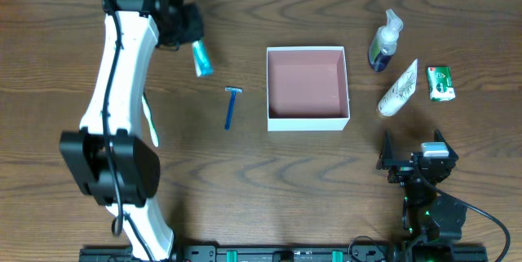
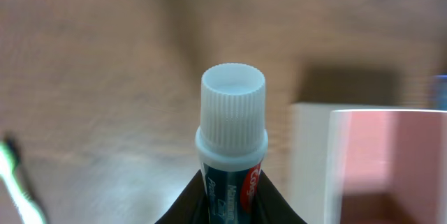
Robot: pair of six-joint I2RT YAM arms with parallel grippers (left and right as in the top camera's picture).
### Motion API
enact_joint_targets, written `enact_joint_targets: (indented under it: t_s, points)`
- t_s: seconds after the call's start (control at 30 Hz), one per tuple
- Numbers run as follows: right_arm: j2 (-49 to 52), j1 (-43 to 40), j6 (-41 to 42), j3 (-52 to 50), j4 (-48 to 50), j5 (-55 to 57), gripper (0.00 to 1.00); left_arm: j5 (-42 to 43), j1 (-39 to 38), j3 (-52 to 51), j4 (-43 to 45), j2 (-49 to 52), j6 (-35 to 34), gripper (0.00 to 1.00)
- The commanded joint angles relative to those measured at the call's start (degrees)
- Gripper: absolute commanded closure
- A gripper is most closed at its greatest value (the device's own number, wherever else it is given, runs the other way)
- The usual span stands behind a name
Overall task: Pack container
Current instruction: 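Lift the toothpaste tube and carry it over the white box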
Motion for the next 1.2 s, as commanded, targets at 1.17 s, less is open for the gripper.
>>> enact_joint_targets:
  t_s: [1.17]
  points:
    - [-0.31,0.83,0.72,-0.2,-0.09,0.0,0.01,-16.5,-26.73,1.51,2.45,12.22,-22.82,0.87]
